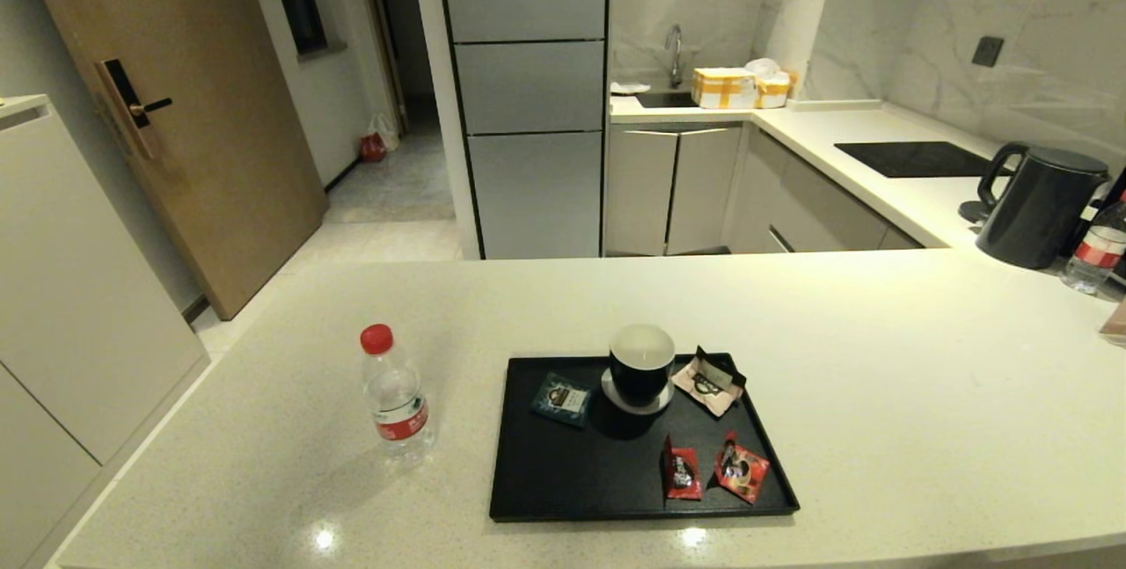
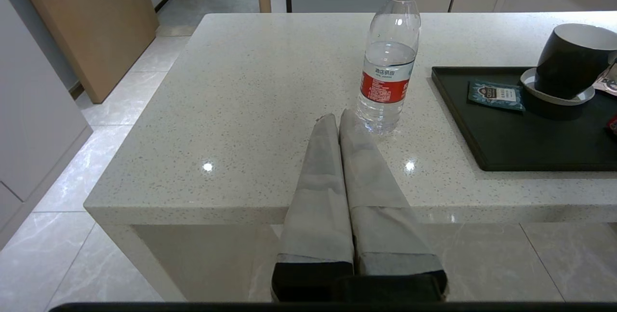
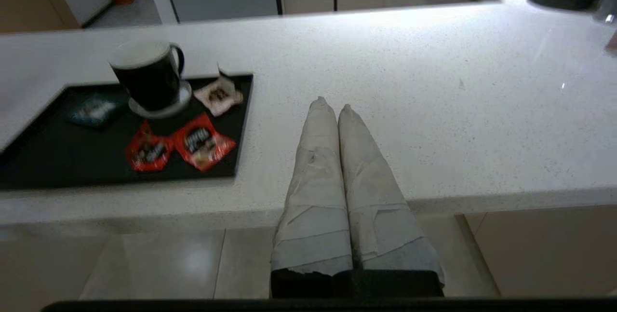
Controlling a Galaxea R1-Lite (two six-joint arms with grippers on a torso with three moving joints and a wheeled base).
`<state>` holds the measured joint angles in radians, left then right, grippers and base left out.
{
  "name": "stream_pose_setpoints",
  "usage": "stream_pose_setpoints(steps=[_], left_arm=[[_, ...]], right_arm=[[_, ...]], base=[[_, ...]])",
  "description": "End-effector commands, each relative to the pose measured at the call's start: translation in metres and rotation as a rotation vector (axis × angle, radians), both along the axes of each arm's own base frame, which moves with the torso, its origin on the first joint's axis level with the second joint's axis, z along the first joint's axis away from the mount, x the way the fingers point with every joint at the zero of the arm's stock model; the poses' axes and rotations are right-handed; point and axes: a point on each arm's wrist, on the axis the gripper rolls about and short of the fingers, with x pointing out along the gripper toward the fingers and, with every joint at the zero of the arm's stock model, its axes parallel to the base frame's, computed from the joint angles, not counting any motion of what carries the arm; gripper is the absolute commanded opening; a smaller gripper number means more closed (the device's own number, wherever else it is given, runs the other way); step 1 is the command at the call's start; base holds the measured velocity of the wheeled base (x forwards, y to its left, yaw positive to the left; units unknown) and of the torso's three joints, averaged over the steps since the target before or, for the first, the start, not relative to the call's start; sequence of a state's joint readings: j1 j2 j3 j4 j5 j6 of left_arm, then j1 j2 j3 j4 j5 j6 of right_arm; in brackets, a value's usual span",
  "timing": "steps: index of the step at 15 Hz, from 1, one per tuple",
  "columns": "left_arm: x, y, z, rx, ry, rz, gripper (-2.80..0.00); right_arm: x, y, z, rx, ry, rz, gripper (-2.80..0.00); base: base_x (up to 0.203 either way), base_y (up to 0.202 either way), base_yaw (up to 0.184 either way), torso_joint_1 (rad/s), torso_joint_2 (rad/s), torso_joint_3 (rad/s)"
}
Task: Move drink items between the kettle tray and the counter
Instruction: Pick up the tea bag
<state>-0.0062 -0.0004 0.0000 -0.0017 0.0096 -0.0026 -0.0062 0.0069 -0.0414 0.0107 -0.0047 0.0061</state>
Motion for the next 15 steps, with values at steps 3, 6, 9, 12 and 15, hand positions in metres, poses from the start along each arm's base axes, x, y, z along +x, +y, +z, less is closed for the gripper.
stream_pose_setpoints(steps=[3, 6, 9, 12, 15], left_arm=[[0.000, 0.000, 0.000, 0.000, 0.001, 0.001, -2.80], [0.000, 0.000, 0.000, 0.000, 0.001, 0.001, -2.80], [0.000, 0.000, 0.000, 0.000, 0.001, 0.001, -2.80], [0.000, 0.000, 0.000, 0.000, 0.002, 0.000, -2.80], [0.000, 0.000, 0.000, 0.000, 0.001, 0.000, -2.80]], right_arm=[[-0.013, 0.000, 0.122, 0.085, -0.101, 0.009, -2.80], [0.014, 0.001, 0.169, 0.130, 0.266, 0.026, -2.80], [0.080, 0.005, 0.166, 0.190, 0.672, 0.155, -2.80], [0.153, 0.011, 0.146, 0.249, 0.979, 0.231, -2.80], [0.214, 0.023, 0.119, 0.268, 1.159, 0.283, -2.80]], base=[[0.000, 0.000, 0.000, 0.000, 0.00, 0.000], [0.000, 0.000, 0.000, 0.000, 0.00, 0.000], [0.000, 0.000, 0.000, 0.000, 0.00, 0.000], [0.000, 0.000, 0.000, 0.000, 0.00, 0.000], [0.000, 0.000, 0.000, 0.000, 0.00, 0.000]])
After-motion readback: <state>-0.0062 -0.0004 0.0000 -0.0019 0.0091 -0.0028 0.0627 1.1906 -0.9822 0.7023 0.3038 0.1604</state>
